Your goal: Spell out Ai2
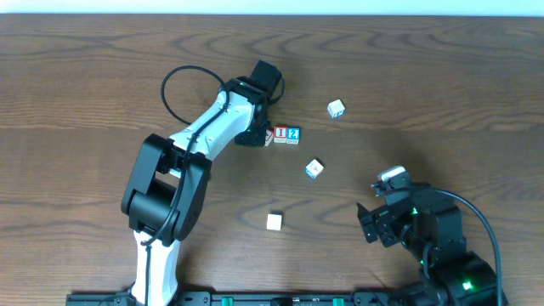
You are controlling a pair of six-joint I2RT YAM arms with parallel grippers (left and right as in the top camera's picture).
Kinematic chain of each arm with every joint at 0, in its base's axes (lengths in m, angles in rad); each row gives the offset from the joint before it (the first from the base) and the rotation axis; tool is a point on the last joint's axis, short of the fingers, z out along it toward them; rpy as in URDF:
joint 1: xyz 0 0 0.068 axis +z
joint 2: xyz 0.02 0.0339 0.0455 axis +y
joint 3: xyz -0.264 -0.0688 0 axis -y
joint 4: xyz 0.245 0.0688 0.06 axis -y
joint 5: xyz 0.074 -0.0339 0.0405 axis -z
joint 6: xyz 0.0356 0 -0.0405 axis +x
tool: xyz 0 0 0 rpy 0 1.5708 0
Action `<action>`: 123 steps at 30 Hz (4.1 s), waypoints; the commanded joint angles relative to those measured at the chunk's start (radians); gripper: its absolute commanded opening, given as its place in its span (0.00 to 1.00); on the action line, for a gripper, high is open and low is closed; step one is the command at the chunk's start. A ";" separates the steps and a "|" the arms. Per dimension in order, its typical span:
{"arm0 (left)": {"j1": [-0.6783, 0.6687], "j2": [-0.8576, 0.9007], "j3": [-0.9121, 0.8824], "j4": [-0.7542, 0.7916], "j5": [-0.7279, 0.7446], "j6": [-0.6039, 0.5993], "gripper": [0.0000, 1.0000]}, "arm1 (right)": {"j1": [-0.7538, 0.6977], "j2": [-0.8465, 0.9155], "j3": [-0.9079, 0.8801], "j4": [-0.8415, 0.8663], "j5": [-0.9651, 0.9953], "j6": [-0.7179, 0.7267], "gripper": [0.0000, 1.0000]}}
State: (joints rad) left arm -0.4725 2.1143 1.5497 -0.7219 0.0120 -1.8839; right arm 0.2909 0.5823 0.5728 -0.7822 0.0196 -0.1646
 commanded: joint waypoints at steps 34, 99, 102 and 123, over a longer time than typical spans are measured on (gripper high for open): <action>0.000 0.012 0.016 -0.059 0.045 0.011 0.06 | -0.009 -0.002 -0.001 0.000 0.006 0.006 0.99; -0.071 -0.074 0.016 -0.046 -0.023 0.380 0.40 | -0.009 -0.002 -0.001 0.001 0.006 0.007 0.99; -0.072 -0.073 0.016 -0.055 -0.022 0.357 0.40 | -0.009 -0.002 -0.001 0.001 0.006 0.006 0.99; -0.071 -0.027 0.016 -0.006 0.003 0.340 0.44 | -0.009 -0.002 -0.001 0.000 0.006 0.006 0.99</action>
State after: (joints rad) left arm -0.5442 2.0747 1.5501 -0.7250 0.0227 -1.5295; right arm 0.2909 0.5823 0.5728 -0.7826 0.0193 -0.1646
